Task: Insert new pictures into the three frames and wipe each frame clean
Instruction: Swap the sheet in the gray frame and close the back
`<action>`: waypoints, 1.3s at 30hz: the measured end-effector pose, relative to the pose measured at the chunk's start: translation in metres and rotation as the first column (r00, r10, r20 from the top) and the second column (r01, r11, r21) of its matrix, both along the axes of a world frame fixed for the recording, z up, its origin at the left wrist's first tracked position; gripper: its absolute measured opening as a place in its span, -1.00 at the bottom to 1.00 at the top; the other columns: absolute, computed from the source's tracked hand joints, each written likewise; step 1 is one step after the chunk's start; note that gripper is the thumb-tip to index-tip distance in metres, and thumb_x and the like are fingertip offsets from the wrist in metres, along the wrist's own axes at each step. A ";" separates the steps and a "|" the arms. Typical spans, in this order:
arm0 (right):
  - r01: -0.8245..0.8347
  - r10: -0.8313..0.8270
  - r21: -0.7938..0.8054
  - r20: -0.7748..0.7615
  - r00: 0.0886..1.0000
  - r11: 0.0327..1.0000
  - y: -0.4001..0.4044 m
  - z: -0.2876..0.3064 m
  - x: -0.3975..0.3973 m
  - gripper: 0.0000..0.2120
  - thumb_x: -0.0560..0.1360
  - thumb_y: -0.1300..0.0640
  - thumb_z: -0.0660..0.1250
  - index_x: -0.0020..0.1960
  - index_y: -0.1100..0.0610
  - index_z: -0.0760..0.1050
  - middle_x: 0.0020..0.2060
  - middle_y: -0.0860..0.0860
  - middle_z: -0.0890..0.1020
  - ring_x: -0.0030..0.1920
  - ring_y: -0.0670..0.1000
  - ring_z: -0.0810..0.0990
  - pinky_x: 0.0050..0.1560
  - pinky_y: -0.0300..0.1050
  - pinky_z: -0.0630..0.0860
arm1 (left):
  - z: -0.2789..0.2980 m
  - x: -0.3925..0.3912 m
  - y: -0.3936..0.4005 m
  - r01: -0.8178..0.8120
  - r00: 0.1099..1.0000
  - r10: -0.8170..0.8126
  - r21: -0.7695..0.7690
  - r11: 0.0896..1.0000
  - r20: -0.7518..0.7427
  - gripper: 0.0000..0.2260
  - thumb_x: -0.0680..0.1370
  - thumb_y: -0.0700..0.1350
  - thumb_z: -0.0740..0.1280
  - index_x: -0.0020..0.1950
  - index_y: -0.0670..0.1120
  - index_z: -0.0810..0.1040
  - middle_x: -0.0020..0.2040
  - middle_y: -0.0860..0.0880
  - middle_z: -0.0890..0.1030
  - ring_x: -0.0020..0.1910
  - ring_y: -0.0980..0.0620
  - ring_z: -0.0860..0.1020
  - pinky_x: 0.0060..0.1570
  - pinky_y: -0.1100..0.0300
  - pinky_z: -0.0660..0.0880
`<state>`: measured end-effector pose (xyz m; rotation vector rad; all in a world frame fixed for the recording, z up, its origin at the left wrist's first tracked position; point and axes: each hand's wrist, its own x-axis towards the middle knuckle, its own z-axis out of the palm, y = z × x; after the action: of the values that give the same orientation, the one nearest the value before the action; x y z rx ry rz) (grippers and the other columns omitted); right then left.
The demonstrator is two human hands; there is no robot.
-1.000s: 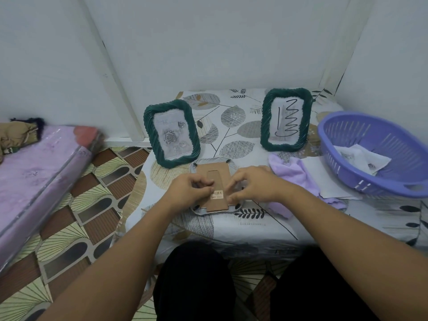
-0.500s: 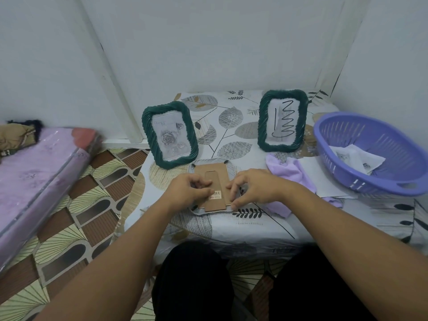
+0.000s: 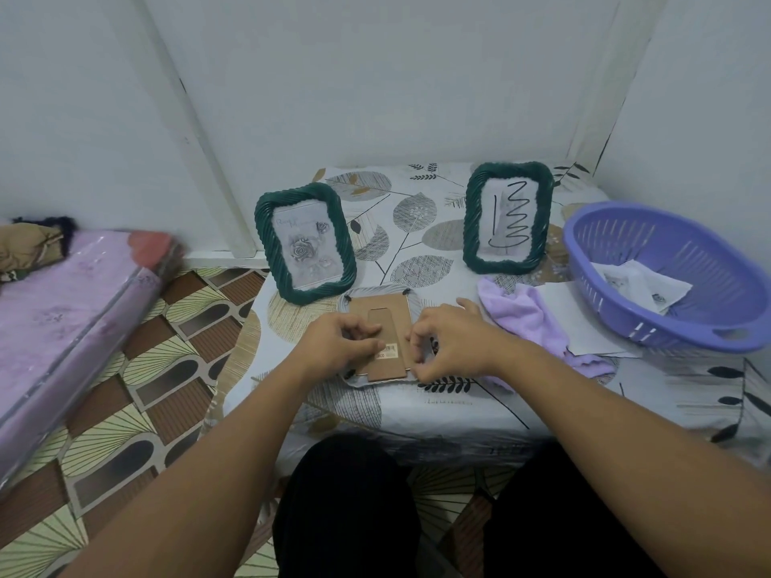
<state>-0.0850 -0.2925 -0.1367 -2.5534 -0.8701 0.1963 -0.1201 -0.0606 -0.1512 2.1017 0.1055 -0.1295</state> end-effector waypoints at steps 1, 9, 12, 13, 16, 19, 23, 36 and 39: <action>0.001 -0.001 0.010 0.008 1.000 1.000 0.001 -0.002 -0.001 -0.77 0.28 -0.12 0.54 -0.19 -0.05 0.59 -0.03 -0.15 0.60 0.07 -0.19 0.54 0.46 0.14 -0.06 | 0.000 0.000 0.000 -0.003 1.000 0.003 0.004 1.000 -0.002 -0.80 0.42 -0.02 0.62 0.01 0.01 0.75 -0.27 0.09 0.62 -0.32 0.20 0.51 -0.27 0.34 0.46; 0.039 -0.036 0.053 -0.054 0.998 0.998 -0.001 -0.008 -0.002 -0.87 0.33 -0.07 0.49 -0.22 -0.06 0.58 -0.02 -0.16 0.61 0.10 -0.21 0.56 0.50 0.22 -0.03 | 0.003 0.000 -0.002 -0.013 1.000 0.012 -0.014 1.000 -0.027 -0.78 0.43 -0.06 0.61 0.06 -0.01 0.74 -0.27 0.08 0.62 -0.41 0.27 0.50 -0.36 0.39 0.43; 0.031 -0.024 0.074 -0.090 0.996 0.997 -0.002 -0.005 -0.002 -0.88 0.36 -0.08 0.47 -0.25 -0.09 0.57 -0.04 -0.18 0.61 0.15 -0.20 0.57 0.47 0.25 0.04 | 0.002 0.000 -0.002 -0.022 1.000 0.022 -0.017 1.000 -0.022 -0.77 0.43 -0.07 0.61 0.06 -0.03 0.74 -0.30 0.10 0.61 -0.43 0.28 0.49 -0.37 0.40 0.42; 0.030 -0.023 0.071 -0.091 0.996 0.997 -0.001 -0.005 -0.002 -0.88 0.36 -0.09 0.47 -0.24 -0.08 0.58 -0.05 -0.18 0.61 0.15 -0.20 0.57 0.46 0.24 0.09 | 0.003 -0.001 -0.002 -0.025 0.999 0.024 -0.012 1.000 -0.021 -0.77 0.43 -0.07 0.61 0.06 -0.03 0.74 -0.30 0.10 0.60 -0.43 0.28 0.48 -0.38 0.40 0.42; 0.065 -0.033 0.206 -0.155 0.987 0.976 -0.002 -0.009 -0.003 -0.91 0.38 -0.06 0.48 -0.22 -0.06 0.62 -0.11 -0.13 0.67 0.08 -0.14 0.63 0.33 0.12 0.42 | 0.006 -0.002 -0.004 -0.019 1.000 0.019 -0.013 1.000 -0.018 -0.77 0.44 -0.09 0.60 0.07 -0.05 0.73 -0.29 0.08 0.60 -0.43 0.30 0.49 -0.36 0.41 0.42; 0.208 -0.127 0.405 -0.219 0.967 0.890 -0.002 -0.011 -0.004 -0.95 0.50 0.06 0.47 -0.11 0.01 0.67 -0.10 -0.05 0.69 0.00 -0.09 0.64 0.19 -0.08 0.53 | 0.008 -0.004 -0.005 -0.015 1.000 0.015 -0.016 1.000 -0.006 -0.79 0.45 -0.07 0.60 0.06 -0.02 0.73 -0.23 0.05 0.64 -0.33 0.23 0.55 -0.30 0.37 0.46; 0.413 -0.340 0.433 -0.239 0.910 0.801 -0.002 -0.016 0.001 -0.89 0.52 0.00 0.44 0.03 -0.04 0.61 -0.08 -0.08 0.67 -0.09 -0.09 0.63 0.02 -0.08 0.57 | 0.006 -0.008 -0.003 -0.151 0.983 0.138 0.105 0.983 0.122 -0.82 0.48 0.03 0.55 0.05 0.08 0.67 -0.15 0.05 0.62 -0.22 0.12 0.54 -0.31 0.34 0.44; 0.654 -0.387 0.274 -0.625 0.678 0.705 0.010 -0.003 0.005 -0.68 0.53 0.02 0.45 0.21 0.10 0.48 -0.08 0.08 0.70 -0.12 0.06 0.72 0.02 0.02 0.69 | 0.013 -0.011 0.004 -0.321 0.947 0.294 0.398 0.859 0.129 -0.71 0.58 0.02 0.41 0.27 -0.04 0.62 0.12 -0.05 0.69 0.00 0.01 0.59 0.04 0.11 0.56; 0.690 -0.345 0.275 -0.708 0.617 0.670 0.011 -0.003 0.004 -0.81 0.54 0.14 0.44 0.11 0.16 0.53 -0.12 0.14 0.65 -0.24 0.03 0.58 -0.22 -0.09 0.57 | 0.014 -0.013 0.003 -0.311 0.950 0.292 0.364 0.878 0.108 -0.74 0.58 0.01 0.42 0.22 -0.05 0.67 0.09 -0.03 0.69 0.02 0.02 0.60 0.10 0.08 0.57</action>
<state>-0.0812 -0.2816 -0.1398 -1.8953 0.1383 0.4769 -0.1328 -0.0577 -0.1376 2.4398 0.4593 0.1442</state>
